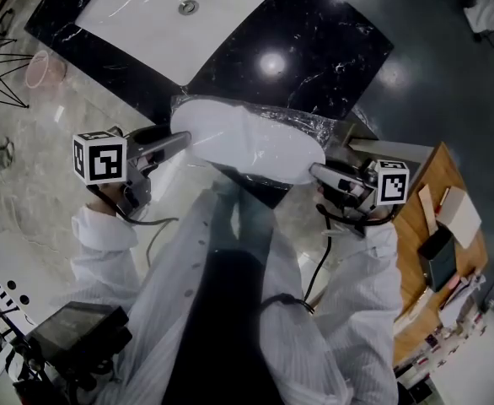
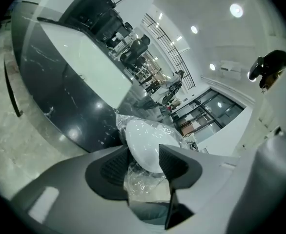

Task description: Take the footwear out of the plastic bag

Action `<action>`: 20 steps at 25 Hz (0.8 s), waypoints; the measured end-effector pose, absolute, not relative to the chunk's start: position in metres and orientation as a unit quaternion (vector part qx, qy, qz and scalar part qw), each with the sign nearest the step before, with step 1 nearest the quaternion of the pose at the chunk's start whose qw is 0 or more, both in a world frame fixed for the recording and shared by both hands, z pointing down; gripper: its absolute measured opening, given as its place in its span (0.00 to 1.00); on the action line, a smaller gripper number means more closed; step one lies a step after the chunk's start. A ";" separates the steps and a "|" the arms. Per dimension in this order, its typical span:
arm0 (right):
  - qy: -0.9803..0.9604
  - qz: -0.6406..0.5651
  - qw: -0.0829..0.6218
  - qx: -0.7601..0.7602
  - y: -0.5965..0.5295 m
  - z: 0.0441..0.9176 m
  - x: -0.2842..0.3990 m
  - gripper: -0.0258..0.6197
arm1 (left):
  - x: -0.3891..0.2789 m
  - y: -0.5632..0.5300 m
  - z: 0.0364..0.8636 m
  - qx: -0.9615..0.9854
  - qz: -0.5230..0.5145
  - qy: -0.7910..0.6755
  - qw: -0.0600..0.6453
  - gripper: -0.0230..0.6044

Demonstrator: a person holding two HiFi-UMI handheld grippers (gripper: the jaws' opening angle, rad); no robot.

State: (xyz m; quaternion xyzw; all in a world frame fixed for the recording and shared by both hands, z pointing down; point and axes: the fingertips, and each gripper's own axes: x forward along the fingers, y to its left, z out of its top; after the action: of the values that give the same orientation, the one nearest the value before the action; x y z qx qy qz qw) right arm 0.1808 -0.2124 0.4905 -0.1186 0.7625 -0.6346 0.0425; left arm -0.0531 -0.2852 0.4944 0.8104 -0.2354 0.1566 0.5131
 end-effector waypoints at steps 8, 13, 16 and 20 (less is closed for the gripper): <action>0.756 -0.651 0.043 -0.049 -0.202 0.484 0.162 0.24 | -0.054 -0.279 0.493 0.812 0.143 -0.200 0.530 0.28; 0.768 -0.631 0.070 -0.085 -0.212 0.476 0.169 0.18 | -0.055 -0.279 0.480 0.820 0.123 -0.191 0.525 0.24; 0.775 -0.621 0.075 -0.094 -0.211 0.463 0.174 0.17 | -0.053 -0.280 0.462 0.836 0.110 -0.178 0.508 0.22; 0.779 -0.611 0.082 -0.115 -0.209 0.446 0.190 0.17 | -0.056 -0.283 0.441 0.853 0.100 -0.179 0.481 0.16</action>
State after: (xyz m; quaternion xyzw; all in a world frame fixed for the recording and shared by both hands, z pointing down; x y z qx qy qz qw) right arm 0.1901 -0.2085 0.4459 -0.1153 0.7789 -0.6110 0.0822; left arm -0.0560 -0.2832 0.4414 0.8525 -0.1790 0.1002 0.4808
